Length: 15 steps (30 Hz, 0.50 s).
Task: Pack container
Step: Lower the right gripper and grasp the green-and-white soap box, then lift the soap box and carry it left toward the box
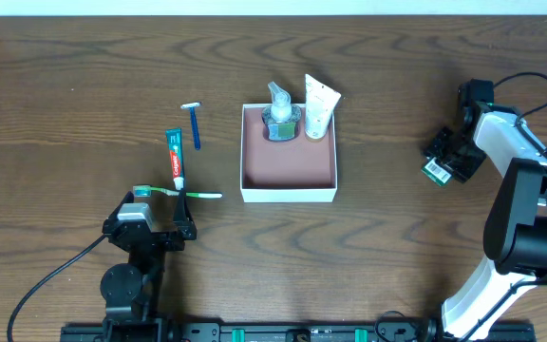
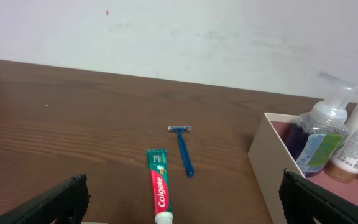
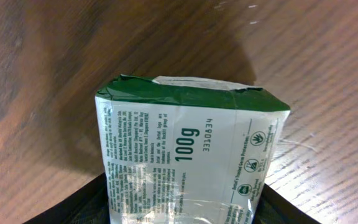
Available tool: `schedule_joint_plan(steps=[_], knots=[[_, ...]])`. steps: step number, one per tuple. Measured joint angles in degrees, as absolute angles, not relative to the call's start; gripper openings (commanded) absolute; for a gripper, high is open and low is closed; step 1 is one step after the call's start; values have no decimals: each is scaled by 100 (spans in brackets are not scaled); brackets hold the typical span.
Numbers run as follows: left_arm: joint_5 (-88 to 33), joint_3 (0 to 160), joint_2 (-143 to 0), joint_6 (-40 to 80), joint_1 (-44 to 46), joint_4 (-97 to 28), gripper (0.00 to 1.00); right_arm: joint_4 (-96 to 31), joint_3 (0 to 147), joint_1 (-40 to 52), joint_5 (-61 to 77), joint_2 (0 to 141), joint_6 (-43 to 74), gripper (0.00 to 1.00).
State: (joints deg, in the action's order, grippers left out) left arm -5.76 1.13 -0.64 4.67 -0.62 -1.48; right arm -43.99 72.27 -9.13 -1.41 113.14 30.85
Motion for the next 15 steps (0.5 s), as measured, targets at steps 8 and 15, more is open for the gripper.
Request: schedule_joint_plan(steps=[8, 15], knots=[[-574, 113, -64, 467, -62, -148, 98, -4519, 7229, -735, 1120, 10514, 2073, 61], [-576, 113, -64, 467, -62, -148, 98, -4525, 7341, -95, 1909, 9129, 1743, 63]])
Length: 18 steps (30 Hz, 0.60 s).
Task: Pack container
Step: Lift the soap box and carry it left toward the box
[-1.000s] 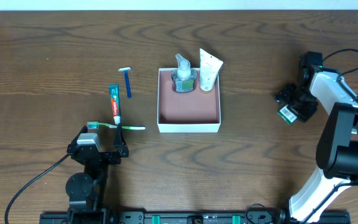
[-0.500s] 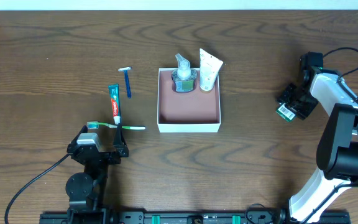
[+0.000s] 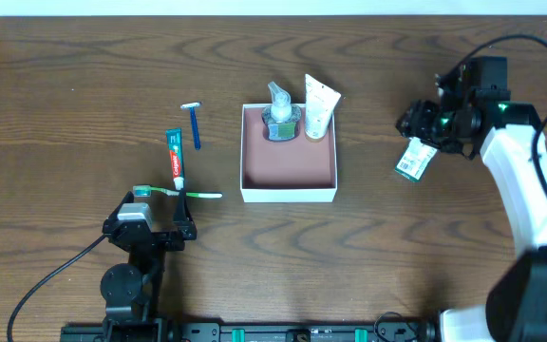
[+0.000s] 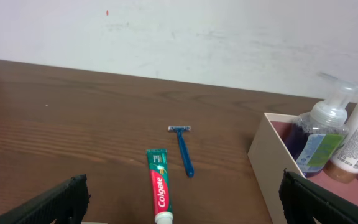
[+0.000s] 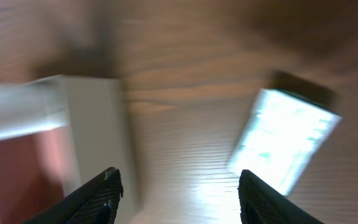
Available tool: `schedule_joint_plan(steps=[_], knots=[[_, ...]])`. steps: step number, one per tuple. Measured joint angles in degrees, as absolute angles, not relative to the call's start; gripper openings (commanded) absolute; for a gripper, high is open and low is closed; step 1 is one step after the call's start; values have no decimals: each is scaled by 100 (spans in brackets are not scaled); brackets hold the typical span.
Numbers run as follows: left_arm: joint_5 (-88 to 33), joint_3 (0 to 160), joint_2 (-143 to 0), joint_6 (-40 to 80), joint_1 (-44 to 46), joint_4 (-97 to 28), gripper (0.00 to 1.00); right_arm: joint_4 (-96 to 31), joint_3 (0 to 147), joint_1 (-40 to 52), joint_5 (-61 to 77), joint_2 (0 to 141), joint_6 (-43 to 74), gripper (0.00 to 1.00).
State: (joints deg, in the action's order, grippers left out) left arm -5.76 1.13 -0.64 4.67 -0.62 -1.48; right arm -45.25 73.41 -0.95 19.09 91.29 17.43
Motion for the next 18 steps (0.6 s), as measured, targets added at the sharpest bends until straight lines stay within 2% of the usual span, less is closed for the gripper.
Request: schedule_joint_plan(steps=[4, 9, 18], knots=[[-576, 110, -64, 467, -62, -148, 98, -4532, 7347, 410, 1927, 8700, 1750, 64], [-576, 113, -64, 467, -62, -148, 98, -4626, 7349, 661, 1234, 8702, 1922, 66], [-576, 113, -64, 467, -62, -148, 98, -4716, 7349, 661, -200, 9692, 2609, 70]])
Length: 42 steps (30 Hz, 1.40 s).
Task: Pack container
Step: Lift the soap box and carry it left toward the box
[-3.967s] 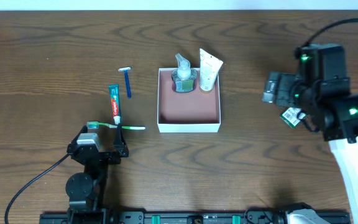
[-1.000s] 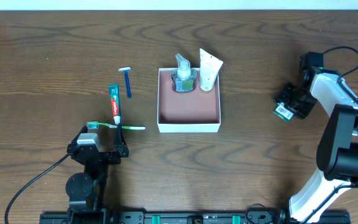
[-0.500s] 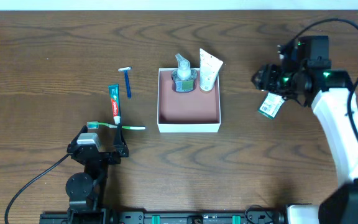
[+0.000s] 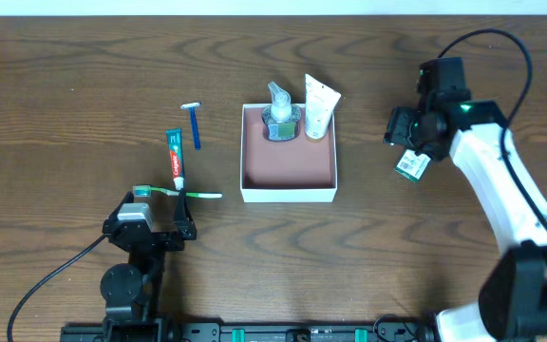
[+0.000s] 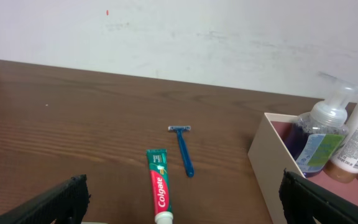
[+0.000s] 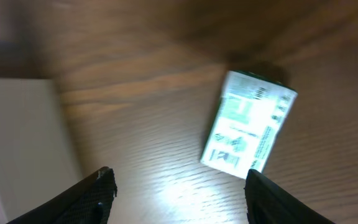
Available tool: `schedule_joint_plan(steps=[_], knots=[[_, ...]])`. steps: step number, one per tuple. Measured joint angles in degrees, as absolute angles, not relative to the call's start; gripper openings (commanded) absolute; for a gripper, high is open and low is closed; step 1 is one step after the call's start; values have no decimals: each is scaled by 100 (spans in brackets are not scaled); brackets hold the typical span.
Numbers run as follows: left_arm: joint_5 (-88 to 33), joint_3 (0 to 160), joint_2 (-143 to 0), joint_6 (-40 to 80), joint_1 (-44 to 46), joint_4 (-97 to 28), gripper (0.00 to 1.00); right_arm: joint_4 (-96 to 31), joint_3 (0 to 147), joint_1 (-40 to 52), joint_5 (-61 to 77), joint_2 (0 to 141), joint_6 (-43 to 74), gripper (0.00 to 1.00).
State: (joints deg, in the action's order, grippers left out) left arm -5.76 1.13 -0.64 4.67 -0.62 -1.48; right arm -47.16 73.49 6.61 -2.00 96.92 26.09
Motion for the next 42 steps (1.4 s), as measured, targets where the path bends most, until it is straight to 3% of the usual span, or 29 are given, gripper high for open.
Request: schedule_joint_plan(steps=[10, 27, 30, 33, 36, 42], knots=[[-576, 113, -64, 467, -62, -148, 98, -4602, 7349, 591, -607, 10967, 3415, 76], [-576, 113, -64, 467, -62, -148, 98, -4429, 7349, 108, -626, 11246, 3514, 78], [-578, 113, -64, 464, -62, -150, 98, -4348, 7369, 89, -593, 11408, 3448, 72], [-576, 113, -64, 467, -62, -148, 98, -4274, 7393, 86, -589, 11439, 3369, 57], [-576, 113, -64, 467, -62, -148, 98, -4261, 7400, 86, -561, 11450, 3330, 49], [-576, 113, -64, 467, -62, -148, 98, -4276, 7411, 86, -545, 11450, 3277, 40]])
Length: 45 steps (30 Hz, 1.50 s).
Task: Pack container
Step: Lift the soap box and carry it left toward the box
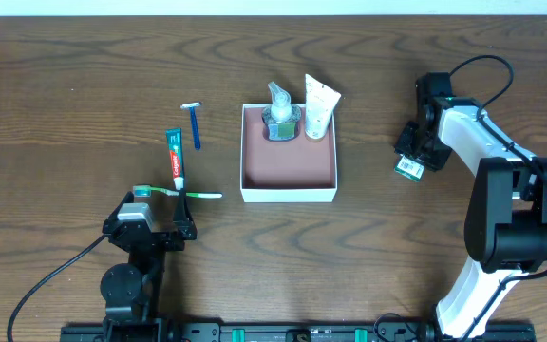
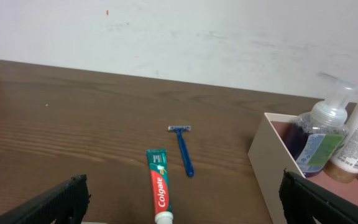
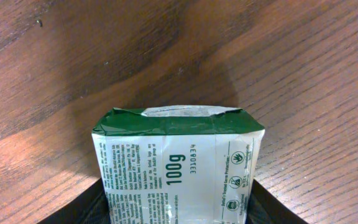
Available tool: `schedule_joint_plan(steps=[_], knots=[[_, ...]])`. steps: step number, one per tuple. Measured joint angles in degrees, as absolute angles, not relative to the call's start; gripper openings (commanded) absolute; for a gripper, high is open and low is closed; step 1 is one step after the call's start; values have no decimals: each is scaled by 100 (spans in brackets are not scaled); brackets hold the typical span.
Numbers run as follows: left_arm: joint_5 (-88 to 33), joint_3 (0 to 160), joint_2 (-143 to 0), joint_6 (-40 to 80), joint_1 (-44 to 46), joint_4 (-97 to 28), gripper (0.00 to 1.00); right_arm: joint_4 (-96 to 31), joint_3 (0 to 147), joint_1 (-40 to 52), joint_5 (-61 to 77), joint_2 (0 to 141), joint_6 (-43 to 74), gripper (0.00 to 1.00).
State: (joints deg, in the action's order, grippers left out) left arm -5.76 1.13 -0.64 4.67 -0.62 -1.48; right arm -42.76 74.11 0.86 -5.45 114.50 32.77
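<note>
A green-and-white soap packet [image 1: 408, 168] lies on the table to the right of the white open box [image 1: 289, 194]. My right gripper [image 1: 416, 152] is down over it. In the right wrist view the packet [image 3: 179, 168] fills the gap, and my right gripper [image 3: 178, 190] is shut on it with a dark finger against each side. A pump bottle [image 1: 280, 119] and a white tube [image 1: 318, 109] stand at the box's far end. My left gripper [image 2: 185, 211] rests open near the table's front left with nothing in it.
Left of the box lie a toothpaste tube [image 1: 174, 158], a blue razor [image 1: 195, 123] and a toothbrush [image 1: 183, 194], just ahead of the left gripper [image 1: 150, 223]. The box's near half shows a bare pink floor. A cable loops behind the right arm.
My right gripper was open above the table with the packet lying apart from it. Now it is down on the packet with the fingers closed on its sides. The left arm has not moved.
At first my right gripper had the packet between its fingers further right on the table. Then the packet lay nearer the box with the gripper open and clear of it, and stayed so. Now the gripper grips it there.
</note>
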Motion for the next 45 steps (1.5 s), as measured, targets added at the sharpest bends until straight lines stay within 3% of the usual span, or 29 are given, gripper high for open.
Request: schedule_joint_plan(steps=[11, 20, 37, 45], knots=[[-576, 113, -64, 467, -62, -148, 98, -4381, 7413, 80, 370, 11177, 2877, 40], [-576, 113, -64, 467, -62, -148, 98, -4359, 7415, 209, 1831, 9583, 2381, 41], [-576, 113, -64, 464, -62, -148, 98, -4130, 7415, 2217, 2032, 9166, 2445, 41], [-576, 113, -64, 467, -62, -148, 98, -4084, 7415, 2615, 1706, 9168, 2587, 45]])
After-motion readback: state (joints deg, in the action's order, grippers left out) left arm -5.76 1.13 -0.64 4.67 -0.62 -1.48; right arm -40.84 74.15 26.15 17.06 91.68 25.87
